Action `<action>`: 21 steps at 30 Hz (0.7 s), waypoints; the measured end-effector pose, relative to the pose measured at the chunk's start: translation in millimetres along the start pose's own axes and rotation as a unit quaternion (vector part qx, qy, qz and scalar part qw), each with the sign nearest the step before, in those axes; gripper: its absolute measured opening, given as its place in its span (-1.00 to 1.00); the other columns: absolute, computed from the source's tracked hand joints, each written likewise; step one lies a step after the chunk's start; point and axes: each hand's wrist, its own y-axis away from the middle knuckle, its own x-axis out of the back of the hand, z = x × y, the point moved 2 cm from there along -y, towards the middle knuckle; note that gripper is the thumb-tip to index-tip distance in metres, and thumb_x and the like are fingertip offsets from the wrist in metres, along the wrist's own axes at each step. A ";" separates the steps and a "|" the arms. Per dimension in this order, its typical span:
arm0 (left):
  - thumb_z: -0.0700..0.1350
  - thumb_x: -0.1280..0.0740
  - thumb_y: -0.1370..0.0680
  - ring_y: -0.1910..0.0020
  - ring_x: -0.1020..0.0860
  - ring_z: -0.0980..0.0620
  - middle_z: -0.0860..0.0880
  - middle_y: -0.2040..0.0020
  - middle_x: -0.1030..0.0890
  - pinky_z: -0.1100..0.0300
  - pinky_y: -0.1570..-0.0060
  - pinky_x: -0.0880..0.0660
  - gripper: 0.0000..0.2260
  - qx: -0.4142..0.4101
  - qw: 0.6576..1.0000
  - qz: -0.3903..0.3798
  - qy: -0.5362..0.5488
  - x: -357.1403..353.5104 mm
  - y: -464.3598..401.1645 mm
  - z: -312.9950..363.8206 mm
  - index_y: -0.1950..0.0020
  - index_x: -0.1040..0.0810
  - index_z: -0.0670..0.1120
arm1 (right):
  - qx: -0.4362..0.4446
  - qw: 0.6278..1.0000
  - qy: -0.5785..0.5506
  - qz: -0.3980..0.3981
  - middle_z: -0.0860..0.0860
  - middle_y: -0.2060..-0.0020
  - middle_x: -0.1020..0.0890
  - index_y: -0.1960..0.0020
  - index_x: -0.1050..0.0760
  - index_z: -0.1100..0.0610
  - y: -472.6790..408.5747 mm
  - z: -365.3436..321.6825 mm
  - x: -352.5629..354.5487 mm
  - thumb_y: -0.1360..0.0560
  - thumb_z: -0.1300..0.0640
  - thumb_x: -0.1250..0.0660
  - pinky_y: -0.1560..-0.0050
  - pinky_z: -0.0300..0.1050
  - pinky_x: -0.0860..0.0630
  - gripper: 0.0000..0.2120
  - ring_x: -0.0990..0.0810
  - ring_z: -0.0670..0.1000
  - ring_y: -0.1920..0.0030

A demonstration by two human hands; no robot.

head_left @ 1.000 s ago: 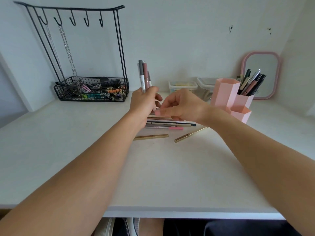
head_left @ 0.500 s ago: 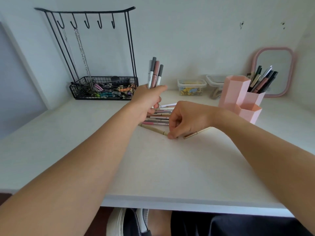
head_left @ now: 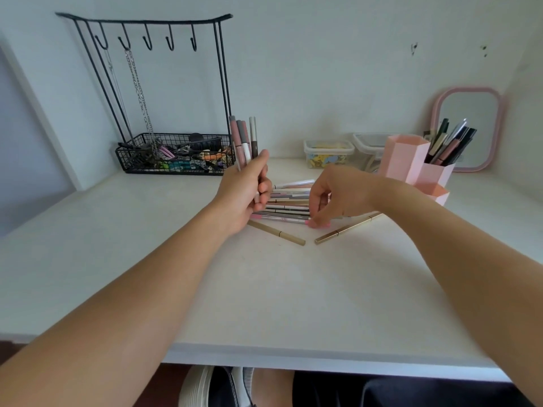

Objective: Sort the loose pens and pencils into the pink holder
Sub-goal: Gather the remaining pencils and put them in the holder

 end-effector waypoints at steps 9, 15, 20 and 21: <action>0.10 -0.32 -0.63 0.55 -0.38 0.05 0.05 0.53 -0.37 0.23 0.48 -0.36 -0.63 -0.057 0.996 0.043 -0.043 -6.6 -9.0 -6.5 0.28 -0.35 -0.04 | -0.003 0.998 0.056 0.006 -0.07 0.31 -0.70 0.16 -0.64 0.01 0.3 0.7 2.1 -0.30 0.17 -0.54 0.25 -0.20 -0.51 -0.84 -0.57 -0.14 0.38; 0.12 -0.37 -0.60 0.57 -0.31 0.07 0.06 0.52 -0.32 0.27 0.53 -0.30 -0.64 -0.070 0.995 0.073 0.001 -3.5 -10.6 -3.2 0.25 -0.32 -0.02 | -0.032 0.999 -0.040 0.007 0.03 0.23 -0.72 0.10 -0.67 0.04 7.2 14.4 18.1 -0.36 0.28 -0.42 0.24 -0.20 -0.51 -0.80 -0.57 -0.09 0.34; 0.12 -0.43 -0.56 0.56 -0.24 0.10 0.08 0.52 -0.28 0.25 0.55 -0.21 -0.64 -0.070 0.989 0.106 0.078 0.3 -12.2 0.1 0.25 -0.32 0.01 | -0.047 0.981 -0.180 0.061 0.08 0.36 -0.64 0.06 -0.70 0.21 12.6 24.3 33.2 -0.43 0.32 -0.38 0.33 -0.23 -0.48 -0.85 -0.49 -0.05 0.43; 0.12 -0.44 -0.55 0.55 -0.23 0.10 0.08 0.51 -0.28 0.26 0.54 -0.21 -0.65 -0.066 0.991 0.095 0.072 -1.3 -11.7 -0.9 0.22 -0.35 0.00 | -0.038 0.971 -0.226 0.068 0.09 0.37 -0.62 0.07 -0.68 0.27 10.7 22.0 28.8 -0.43 0.32 -0.39 0.32 -0.19 -0.45 -0.88 -0.48 -0.01 0.41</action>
